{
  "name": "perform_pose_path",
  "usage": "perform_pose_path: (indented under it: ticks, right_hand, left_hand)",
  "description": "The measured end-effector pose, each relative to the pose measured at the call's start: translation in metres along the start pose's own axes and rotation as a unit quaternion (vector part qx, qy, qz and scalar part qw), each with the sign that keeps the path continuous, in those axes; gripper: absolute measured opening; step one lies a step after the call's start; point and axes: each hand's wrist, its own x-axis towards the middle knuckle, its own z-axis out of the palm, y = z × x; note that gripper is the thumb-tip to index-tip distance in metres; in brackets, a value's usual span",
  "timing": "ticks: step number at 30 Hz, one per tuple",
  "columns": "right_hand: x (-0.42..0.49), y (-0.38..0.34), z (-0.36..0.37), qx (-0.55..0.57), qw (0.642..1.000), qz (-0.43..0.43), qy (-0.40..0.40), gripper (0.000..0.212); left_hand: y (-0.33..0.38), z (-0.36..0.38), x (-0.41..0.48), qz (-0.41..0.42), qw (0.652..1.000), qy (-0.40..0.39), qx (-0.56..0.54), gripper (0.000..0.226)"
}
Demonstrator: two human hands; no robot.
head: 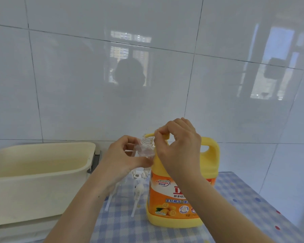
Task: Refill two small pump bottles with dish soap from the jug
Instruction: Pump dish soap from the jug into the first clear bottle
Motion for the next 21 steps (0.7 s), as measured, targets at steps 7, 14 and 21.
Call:
perform_pose_path:
  ticks: [7, 14, 21]
  right_hand:
    - [0.028, -0.009, -0.013, 0.0, 0.993, 0.084, -0.078, 0.013]
    - [0.026, -0.008, -0.016, 0.004, 0.994, 0.067, -0.086, 0.012]
    - [0.017, -0.002, -0.013, -0.008, 0.999, 0.011, -0.052, 0.011]
  left_hand:
    - [0.006, -0.001, -0.001, 0.01, 0.999, 0.006, -0.046, 0.044]
    - [0.008, 0.0, -0.003, 0.015, 0.998, 0.019, -0.053, 0.045]
    - [0.009, 0.0, -0.003, 0.008, 0.998, 0.023, -0.056, 0.05]
